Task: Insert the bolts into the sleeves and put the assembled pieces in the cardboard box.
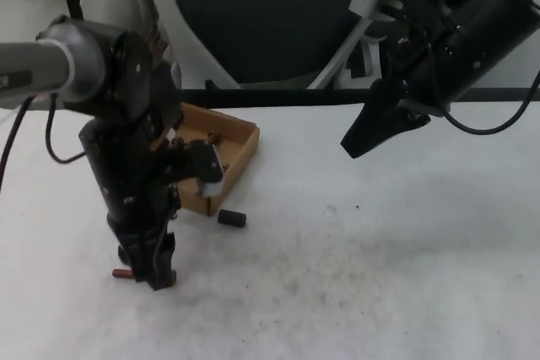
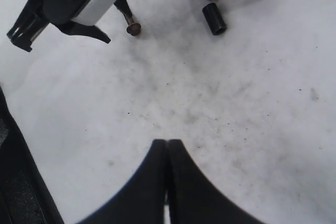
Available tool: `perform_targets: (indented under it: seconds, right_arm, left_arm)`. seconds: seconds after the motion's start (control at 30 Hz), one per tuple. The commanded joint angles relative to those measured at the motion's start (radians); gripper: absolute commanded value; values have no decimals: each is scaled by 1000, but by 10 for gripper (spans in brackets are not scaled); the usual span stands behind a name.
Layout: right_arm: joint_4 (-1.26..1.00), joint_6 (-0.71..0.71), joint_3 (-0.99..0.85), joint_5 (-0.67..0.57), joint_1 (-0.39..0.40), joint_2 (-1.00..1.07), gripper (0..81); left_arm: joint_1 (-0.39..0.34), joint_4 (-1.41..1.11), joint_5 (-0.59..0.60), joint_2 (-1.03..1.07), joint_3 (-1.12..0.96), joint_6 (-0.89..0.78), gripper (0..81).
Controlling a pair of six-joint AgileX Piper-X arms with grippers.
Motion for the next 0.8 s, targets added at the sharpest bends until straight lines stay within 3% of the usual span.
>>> perform_targets:
  seconds: [0.0,0.4,0.57,0.77]
  right_arm:
    - [-11,5,3,3,11,-9,2]
    - [-8,7,3,3,11,-9,2]
    - [-8,7,3,3,11,-9,2]
    - [-8,7,3,3,11,-9,2]
  left_arm:
    - [2,-24,15,-19,12,-6,426]
    - [9,-134,15,-19,17,-75,443]
    - [52,-134,0,-19,19,-124,517]
    - [98,-132,3,-19,19,-133,519]
